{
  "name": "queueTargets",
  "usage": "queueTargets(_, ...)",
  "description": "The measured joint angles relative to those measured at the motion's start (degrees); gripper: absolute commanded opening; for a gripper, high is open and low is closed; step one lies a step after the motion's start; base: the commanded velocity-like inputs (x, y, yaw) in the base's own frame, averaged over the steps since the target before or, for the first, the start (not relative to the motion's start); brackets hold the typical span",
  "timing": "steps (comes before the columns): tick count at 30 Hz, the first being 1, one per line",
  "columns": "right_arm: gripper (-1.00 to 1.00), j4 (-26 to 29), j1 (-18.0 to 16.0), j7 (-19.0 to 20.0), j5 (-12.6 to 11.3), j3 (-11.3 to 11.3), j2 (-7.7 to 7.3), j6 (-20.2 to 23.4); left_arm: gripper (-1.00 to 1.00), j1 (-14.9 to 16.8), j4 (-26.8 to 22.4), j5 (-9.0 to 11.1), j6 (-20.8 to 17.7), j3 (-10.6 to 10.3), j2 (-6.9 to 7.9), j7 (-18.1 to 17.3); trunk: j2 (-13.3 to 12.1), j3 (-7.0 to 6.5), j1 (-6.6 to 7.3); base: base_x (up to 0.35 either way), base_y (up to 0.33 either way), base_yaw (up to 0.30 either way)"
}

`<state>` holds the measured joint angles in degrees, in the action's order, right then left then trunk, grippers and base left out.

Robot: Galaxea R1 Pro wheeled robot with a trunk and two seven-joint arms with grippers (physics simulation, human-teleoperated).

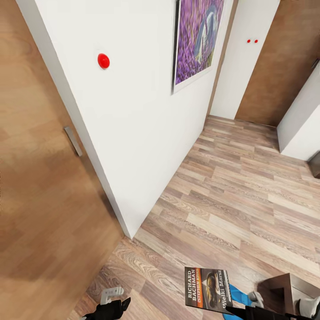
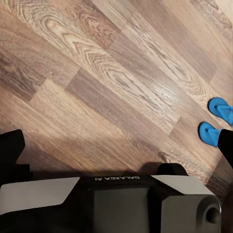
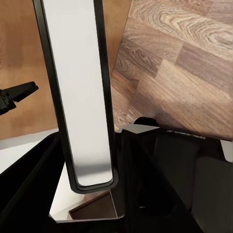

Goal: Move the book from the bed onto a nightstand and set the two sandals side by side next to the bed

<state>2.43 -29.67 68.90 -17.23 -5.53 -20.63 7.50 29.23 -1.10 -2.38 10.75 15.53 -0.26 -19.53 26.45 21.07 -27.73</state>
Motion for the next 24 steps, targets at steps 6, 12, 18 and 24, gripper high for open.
queueTargets(6,-1.00,0.00,-0.01,0.00,0.00,0.02,0.00,0.00,1.00,0.00,0.00,0.00,0.00,0.00,0.00,0.00,0.00,-0.56,0.00,0.000,0.000,0.000)
queueTargets(12,-1.00,0.00,-0.01,0.00,0.00,0.02,0.00,0.00,1.00,0.00,0.00,0.00,0.00,0.00,0.03,0.00,0.00,-1.12,0.00,0.000,0.000,0.000)
queueTargets(18,-1.00,0.00,0.02,0.00,0.01,0.01,0.00,0.00,1.00,0.00,0.00,0.00,0.00,0.00,0.01,0.00,0.00,-1.68,0.00,0.000,0.000,0.000)
queueTargets(24,-1.00,0.00,0.02,0.00,0.00,0.00,0.00,0.00,1.00,0.00,0.00,0.00,0.00,0.00,0.02,0.00,0.00,-2.23,0.00,0.000,0.000,0.000)
